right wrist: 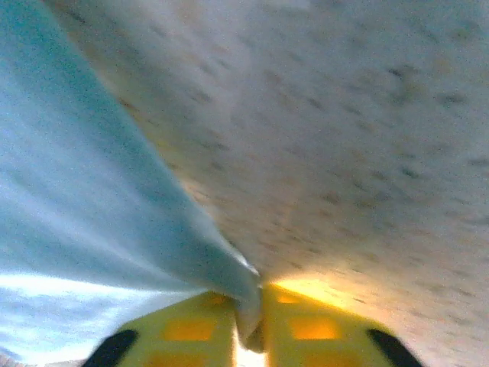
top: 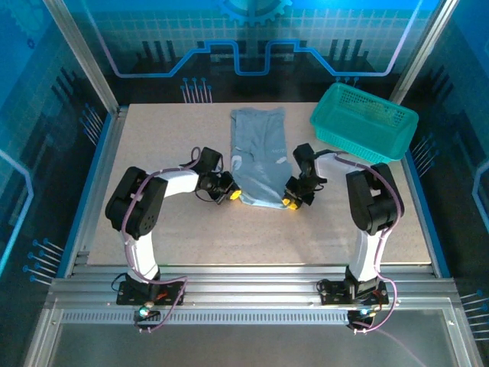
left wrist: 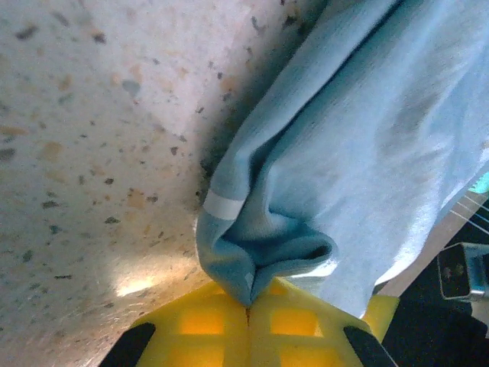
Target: Fold and stack the t-shirts
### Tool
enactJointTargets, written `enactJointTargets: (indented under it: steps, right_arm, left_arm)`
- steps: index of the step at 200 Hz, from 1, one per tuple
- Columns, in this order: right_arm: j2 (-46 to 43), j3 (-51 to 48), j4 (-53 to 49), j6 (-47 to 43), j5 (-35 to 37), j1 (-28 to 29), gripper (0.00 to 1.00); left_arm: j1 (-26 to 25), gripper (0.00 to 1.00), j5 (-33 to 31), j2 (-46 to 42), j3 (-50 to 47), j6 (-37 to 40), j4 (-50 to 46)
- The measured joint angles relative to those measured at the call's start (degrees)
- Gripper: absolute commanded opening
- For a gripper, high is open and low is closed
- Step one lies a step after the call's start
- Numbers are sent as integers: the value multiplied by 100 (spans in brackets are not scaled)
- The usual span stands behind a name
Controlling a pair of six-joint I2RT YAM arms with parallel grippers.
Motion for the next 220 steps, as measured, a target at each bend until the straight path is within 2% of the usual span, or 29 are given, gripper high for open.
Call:
enactJointTargets:
  steps: [9, 53, 89, 131, 158, 185, 201, 220]
  right_arm:
    - [15, 103, 94, 22, 81, 26, 0]
    - [-90, 275, 116, -238, 313, 94, 0]
    - [-675, -142, -59, -452, 315, 356, 0]
    - [-1683, -994, -686, -581, 177, 890, 0]
    - [-2640, -1499, -1353, -597, -50, 1318, 0]
    - [-3458, -1460, -2061, -595, -332, 1587, 0]
    - [-3512, -1073, -2444, -603, -428, 1604, 0]
    - [-3185, -234, -2726, -667, -505, 1602, 0]
  left_arm:
    - [2, 0, -44, -35, -9, 9, -35]
    - [0, 0, -74, -686, -474, 109, -256]
    - [-87, 0, 31, -1416, -1191, 131, -391]
    - [-684, 0, 269, -2398, -2253, 114, -573]
    - [-1329, 0, 442, -3506, -2951, -39, -662]
    - [-1812, 0, 549, -4863, -3456, -505, -693]
    - [-1895, 0, 503, -5718, -3606, -909, -756]
    - [-1867, 0, 260, -6511, -3624, -1362, -785]
